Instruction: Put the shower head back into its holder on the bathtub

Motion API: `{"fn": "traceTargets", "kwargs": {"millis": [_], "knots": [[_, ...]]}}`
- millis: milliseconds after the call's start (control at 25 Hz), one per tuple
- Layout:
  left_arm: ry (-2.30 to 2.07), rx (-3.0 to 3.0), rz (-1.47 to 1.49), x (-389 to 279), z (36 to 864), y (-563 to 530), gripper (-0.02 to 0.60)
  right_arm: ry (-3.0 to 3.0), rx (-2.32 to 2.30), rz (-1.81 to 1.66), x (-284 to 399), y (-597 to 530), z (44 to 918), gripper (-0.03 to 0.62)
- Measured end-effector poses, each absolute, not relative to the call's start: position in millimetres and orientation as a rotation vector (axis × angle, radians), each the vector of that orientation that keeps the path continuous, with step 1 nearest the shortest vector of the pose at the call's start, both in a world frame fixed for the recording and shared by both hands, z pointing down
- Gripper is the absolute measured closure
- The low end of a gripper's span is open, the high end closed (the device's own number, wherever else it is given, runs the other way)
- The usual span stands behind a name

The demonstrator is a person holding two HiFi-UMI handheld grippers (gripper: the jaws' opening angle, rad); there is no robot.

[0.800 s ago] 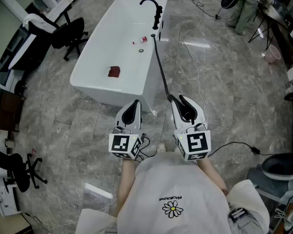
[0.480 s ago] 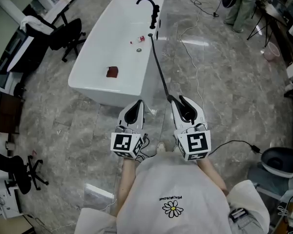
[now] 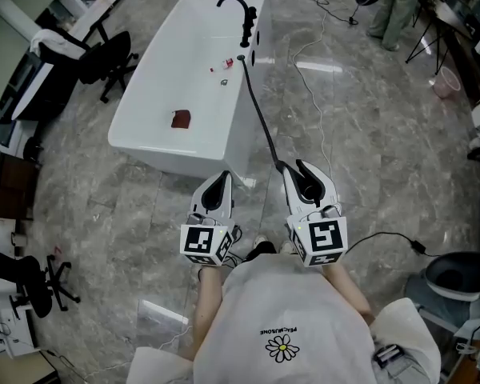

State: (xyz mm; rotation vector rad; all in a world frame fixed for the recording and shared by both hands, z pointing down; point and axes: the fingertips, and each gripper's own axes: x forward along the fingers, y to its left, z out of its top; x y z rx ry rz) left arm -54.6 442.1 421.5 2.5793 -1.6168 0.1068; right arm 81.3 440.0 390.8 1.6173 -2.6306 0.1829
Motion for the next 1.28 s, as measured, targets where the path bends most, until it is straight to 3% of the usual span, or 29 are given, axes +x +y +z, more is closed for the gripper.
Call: {"fn": "traceTargets", "kwargs": {"millis": [520, 1280], "knots": [[-1.589, 2.470, 0.172, -13, 468, 405, 0.581, -2.688, 1.449, 0.166, 90, 381, 405, 0.499], [-1.595, 2.414, 0.147, 5, 476, 125, 0.581, -2.748, 1.342, 0.157, 108, 116, 382, 0.500]]}}
